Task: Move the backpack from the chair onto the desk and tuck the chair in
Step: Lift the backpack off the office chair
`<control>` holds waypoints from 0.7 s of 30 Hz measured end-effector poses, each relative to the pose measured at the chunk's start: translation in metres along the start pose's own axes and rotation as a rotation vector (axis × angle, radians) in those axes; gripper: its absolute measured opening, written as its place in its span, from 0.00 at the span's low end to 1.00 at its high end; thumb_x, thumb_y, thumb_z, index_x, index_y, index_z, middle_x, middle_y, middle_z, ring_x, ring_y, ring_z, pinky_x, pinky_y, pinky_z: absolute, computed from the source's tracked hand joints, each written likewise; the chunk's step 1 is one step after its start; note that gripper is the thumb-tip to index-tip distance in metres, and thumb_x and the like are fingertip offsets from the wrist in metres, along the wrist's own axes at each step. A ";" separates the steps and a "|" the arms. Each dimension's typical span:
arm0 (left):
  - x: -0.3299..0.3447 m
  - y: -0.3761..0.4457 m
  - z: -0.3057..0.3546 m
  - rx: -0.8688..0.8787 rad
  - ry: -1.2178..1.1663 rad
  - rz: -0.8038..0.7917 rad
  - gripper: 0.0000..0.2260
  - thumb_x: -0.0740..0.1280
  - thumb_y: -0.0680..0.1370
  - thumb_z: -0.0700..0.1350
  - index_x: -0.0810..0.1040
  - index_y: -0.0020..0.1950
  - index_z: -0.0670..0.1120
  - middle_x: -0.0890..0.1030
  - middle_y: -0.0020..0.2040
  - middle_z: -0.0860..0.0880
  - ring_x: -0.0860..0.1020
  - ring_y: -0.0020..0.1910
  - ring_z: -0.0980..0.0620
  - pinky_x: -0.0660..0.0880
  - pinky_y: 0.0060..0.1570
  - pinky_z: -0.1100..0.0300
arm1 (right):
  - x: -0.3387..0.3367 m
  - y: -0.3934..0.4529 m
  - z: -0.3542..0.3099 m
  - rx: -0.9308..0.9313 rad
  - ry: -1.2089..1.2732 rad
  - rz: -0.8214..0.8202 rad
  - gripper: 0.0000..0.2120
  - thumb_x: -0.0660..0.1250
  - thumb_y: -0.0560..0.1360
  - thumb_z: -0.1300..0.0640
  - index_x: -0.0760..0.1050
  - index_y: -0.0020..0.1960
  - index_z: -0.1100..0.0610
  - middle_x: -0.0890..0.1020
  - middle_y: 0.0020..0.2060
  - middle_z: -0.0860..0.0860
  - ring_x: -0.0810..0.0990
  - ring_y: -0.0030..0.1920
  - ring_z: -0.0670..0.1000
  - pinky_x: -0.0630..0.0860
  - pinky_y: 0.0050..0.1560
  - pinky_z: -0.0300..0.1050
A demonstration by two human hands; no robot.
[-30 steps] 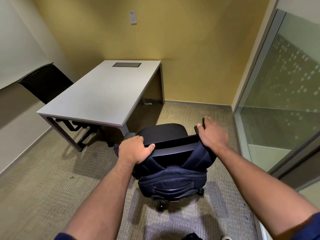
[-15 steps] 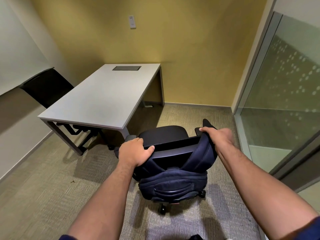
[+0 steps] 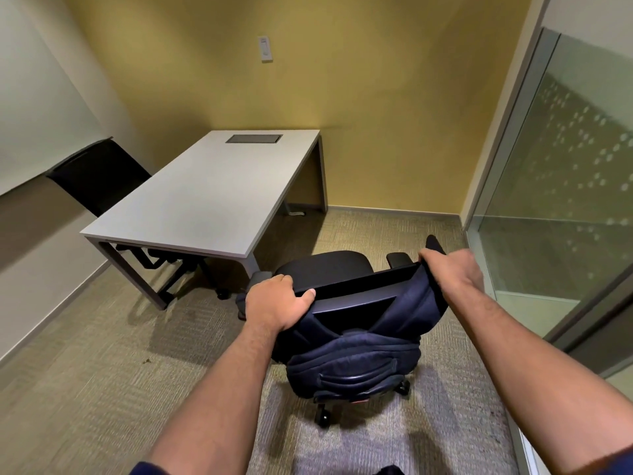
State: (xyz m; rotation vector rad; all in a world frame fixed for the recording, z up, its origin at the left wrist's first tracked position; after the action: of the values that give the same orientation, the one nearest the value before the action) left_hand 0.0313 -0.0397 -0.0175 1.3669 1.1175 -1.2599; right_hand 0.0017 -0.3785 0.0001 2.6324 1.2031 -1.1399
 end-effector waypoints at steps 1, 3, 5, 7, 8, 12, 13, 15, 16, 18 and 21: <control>-0.001 -0.001 0.002 0.006 0.000 0.008 0.30 0.53 0.78 0.70 0.79 0.57 0.47 0.82 0.54 0.49 0.80 0.54 0.46 0.74 0.47 0.54 | 0.004 -0.003 -0.003 -0.028 -0.042 0.009 0.27 0.71 0.71 0.38 0.76 0.59 0.59 0.82 0.50 0.58 0.79 0.47 0.60 0.71 0.44 0.48; -0.004 -0.002 0.005 0.027 -0.001 0.037 0.29 0.53 0.78 0.69 0.79 0.55 0.47 0.82 0.52 0.49 0.80 0.52 0.47 0.73 0.46 0.54 | 0.014 -0.009 -0.007 -0.103 -0.169 0.019 0.31 0.66 0.73 0.37 0.72 0.67 0.56 0.77 0.59 0.61 0.79 0.51 0.62 0.72 0.48 0.51; -0.006 -0.006 0.006 0.080 -0.001 0.092 0.30 0.52 0.79 0.69 0.79 0.56 0.46 0.82 0.53 0.48 0.80 0.54 0.46 0.74 0.48 0.52 | 0.022 -0.012 -0.008 -0.161 -0.261 0.034 0.30 0.63 0.76 0.36 0.71 0.70 0.55 0.72 0.61 0.62 0.76 0.46 0.62 0.74 0.51 0.53; -0.006 -0.013 0.006 0.168 -0.017 0.147 0.30 0.52 0.79 0.69 0.79 0.56 0.45 0.82 0.52 0.47 0.80 0.54 0.46 0.75 0.50 0.51 | 0.026 -0.013 -0.009 -0.199 -0.307 0.041 0.29 0.60 0.78 0.35 0.71 0.70 0.54 0.70 0.63 0.62 0.77 0.46 0.63 0.76 0.53 0.55; -0.007 -0.017 0.005 0.213 -0.033 0.170 0.30 0.52 0.79 0.69 0.79 0.55 0.45 0.81 0.51 0.47 0.79 0.52 0.46 0.75 0.49 0.51 | 0.028 -0.012 -0.009 -0.209 -0.324 0.040 0.29 0.59 0.79 0.34 0.71 0.70 0.54 0.70 0.63 0.62 0.78 0.48 0.64 0.76 0.53 0.55; -0.007 -0.030 -0.006 0.413 -0.026 0.145 0.39 0.51 0.74 0.78 0.76 0.60 0.44 0.80 0.57 0.46 0.77 0.57 0.45 0.74 0.56 0.48 | 0.030 -0.005 -0.011 -0.221 -0.380 0.025 0.29 0.55 0.80 0.35 0.72 0.71 0.54 0.71 0.63 0.64 0.79 0.53 0.66 0.74 0.51 0.53; -0.007 -0.033 -0.010 0.463 -0.007 0.114 0.43 0.52 0.72 0.79 0.75 0.64 0.43 0.79 0.63 0.44 0.76 0.62 0.43 0.73 0.61 0.47 | 0.029 -0.005 -0.011 -0.221 -0.384 0.021 0.29 0.55 0.81 0.36 0.72 0.71 0.55 0.72 0.63 0.64 0.79 0.55 0.67 0.73 0.51 0.54; -0.009 -0.036 -0.020 0.549 0.052 0.065 0.49 0.54 0.69 0.81 0.71 0.71 0.41 0.75 0.70 0.41 0.72 0.69 0.41 0.70 0.67 0.47 | 0.028 -0.005 -0.012 -0.222 -0.390 0.012 0.28 0.56 0.82 0.38 0.71 0.72 0.56 0.72 0.63 0.65 0.78 0.58 0.67 0.69 0.49 0.53; -0.011 -0.037 -0.024 0.586 0.082 0.051 0.51 0.56 0.68 0.82 0.70 0.72 0.40 0.73 0.72 0.41 0.71 0.70 0.41 0.70 0.68 0.47 | 0.028 -0.004 -0.012 -0.223 -0.394 0.013 0.28 0.56 0.82 0.38 0.71 0.72 0.57 0.72 0.63 0.65 0.78 0.58 0.67 0.68 0.48 0.53; -0.013 -0.035 -0.029 0.642 0.154 0.017 0.50 0.62 0.69 0.78 0.67 0.75 0.40 0.71 0.74 0.40 0.70 0.72 0.40 0.70 0.68 0.47 | 0.028 -0.003 -0.010 -0.220 -0.393 0.018 0.28 0.56 0.82 0.38 0.71 0.72 0.57 0.72 0.63 0.65 0.78 0.58 0.67 0.68 0.49 0.53; -0.013 -0.028 -0.027 0.687 0.297 -0.039 0.45 0.72 0.70 0.62 0.62 0.78 0.40 0.66 0.78 0.38 0.68 0.75 0.41 0.69 0.71 0.47 | 0.028 -0.002 -0.009 -0.236 -0.393 0.017 0.29 0.56 0.81 0.37 0.72 0.72 0.56 0.73 0.62 0.65 0.79 0.57 0.66 0.69 0.50 0.53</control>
State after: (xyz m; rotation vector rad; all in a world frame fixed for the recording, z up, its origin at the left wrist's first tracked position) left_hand 0.0066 -0.0094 -0.0047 2.1030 0.9363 -1.5867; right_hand 0.0181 -0.3565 -0.0109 2.1165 1.1483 -1.3371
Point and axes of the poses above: each hand's wrist, its own y-axis towards the middle knuckle, its own x-axis out of the palm, z = x × y, the point moved 4 cm from there along y, towards the middle knuckle
